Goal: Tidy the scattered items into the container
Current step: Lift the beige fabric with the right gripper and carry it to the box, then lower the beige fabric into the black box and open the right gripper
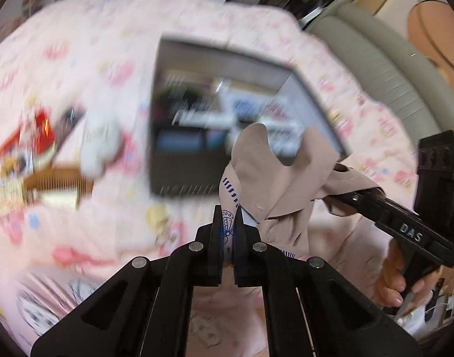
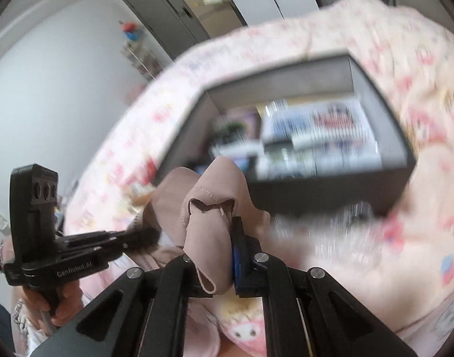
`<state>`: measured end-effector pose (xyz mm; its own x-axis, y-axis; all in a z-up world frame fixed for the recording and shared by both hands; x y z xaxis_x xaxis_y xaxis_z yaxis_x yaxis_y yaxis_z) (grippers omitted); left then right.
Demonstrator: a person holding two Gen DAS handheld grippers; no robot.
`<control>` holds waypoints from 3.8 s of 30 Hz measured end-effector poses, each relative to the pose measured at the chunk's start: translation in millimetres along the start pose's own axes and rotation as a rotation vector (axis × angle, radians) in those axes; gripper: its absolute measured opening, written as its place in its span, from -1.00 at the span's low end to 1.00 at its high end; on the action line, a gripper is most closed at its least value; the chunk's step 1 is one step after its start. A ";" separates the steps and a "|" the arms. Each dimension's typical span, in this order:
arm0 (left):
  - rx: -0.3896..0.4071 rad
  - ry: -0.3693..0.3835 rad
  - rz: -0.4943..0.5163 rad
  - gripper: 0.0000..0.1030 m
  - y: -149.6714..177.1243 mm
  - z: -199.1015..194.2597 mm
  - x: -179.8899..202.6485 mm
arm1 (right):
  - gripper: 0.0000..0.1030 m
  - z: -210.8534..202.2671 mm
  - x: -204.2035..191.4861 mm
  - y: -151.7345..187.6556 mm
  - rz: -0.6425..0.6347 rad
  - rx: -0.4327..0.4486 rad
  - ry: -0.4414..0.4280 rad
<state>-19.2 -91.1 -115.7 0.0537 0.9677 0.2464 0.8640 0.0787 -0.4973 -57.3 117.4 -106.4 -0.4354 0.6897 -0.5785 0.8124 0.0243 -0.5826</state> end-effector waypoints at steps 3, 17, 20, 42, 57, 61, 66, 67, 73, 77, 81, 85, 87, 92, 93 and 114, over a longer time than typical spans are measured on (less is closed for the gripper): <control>0.034 0.027 0.013 -0.95 -62.8 20.5 47.2 | -0.89 -6.5 -0.4 -46.2 -0.035 0.037 0.006; -0.172 -0.115 0.028 -0.81 -145.9 179.5 66.5 | -0.82 68.6 143.0 -126.4 0.077 -0.186 0.297; -0.171 -0.133 0.026 -0.61 -145.3 183.2 66.4 | -0.64 58.3 142.0 -129.3 0.023 -0.145 0.334; -0.192 -0.161 0.022 -0.62 -153.0 200.8 87.0 | -0.59 99.2 137.1 -141.4 0.045 -0.197 0.260; -0.324 -0.122 0.104 -0.65 -129.8 204.8 109.0 | -0.48 91.6 126.5 -109.3 0.013 -0.343 0.188; -0.326 -0.145 0.073 -0.67 -140.9 221.3 104.7 | -0.50 100.5 131.4 -105.7 -0.007 -0.368 0.232; -0.302 -0.120 0.020 -0.67 -156.9 226.4 102.0 | -0.49 116.4 135.9 -112.9 -0.004 -0.396 0.236; -0.294 -0.116 0.014 -0.66 -158.9 224.8 102.3 | -0.49 120.8 139.2 -115.5 0.009 -0.404 0.235; -0.261 -0.110 -0.024 -0.66 -166.9 215.1 90.8 | -0.48 142.8 143.1 -134.3 -0.034 -0.463 0.278; -0.275 -0.124 -0.014 -0.66 -172.1 227.2 80.9 | -0.48 146.1 156.0 -146.4 0.036 -0.426 0.260; -0.281 -0.111 -0.031 -0.66 -178.3 242.0 74.5 | -0.48 149.0 159.9 -157.5 0.048 -0.368 0.262; -0.273 -0.075 -0.078 -0.66 -185.9 242.4 73.1 | -0.48 147.8 159.0 -160.0 0.036 -0.332 0.261; -0.266 -0.058 -0.097 -0.66 -183.3 232.7 72.9 | -0.48 139.1 155.4 -161.3 0.012 -0.317 0.273; -0.314 -0.064 -0.024 -0.66 -155.8 217.0 82.3 | -0.47 106.2 147.9 -153.6 0.004 -0.316 0.256; -0.326 -0.062 -0.006 -0.66 -150.9 216.5 85.0 | -0.47 107.9 144.8 -148.3 0.005 -0.332 0.248; -0.342 -0.083 -0.023 -0.72 -185.7 252.2 83.2 | -0.47 146.3 165.4 -149.5 0.036 -0.359 0.261</control>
<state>-301.4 35.3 -212.6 0.0035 0.9839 0.1789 0.9829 0.0295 -0.1816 -307.5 122.0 -198.6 -0.3296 0.8530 -0.4047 0.9284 0.2149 -0.3031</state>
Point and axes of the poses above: each gripper's, at about its wrist camera, not at the fingertips, and z roughly the way its jaws point, x to its right, y to its underside, the point moved 5 cm from there along z, roughly the way its jaws point, and after that the axes turned 9 degrees about -y, right-handed, at the moved point
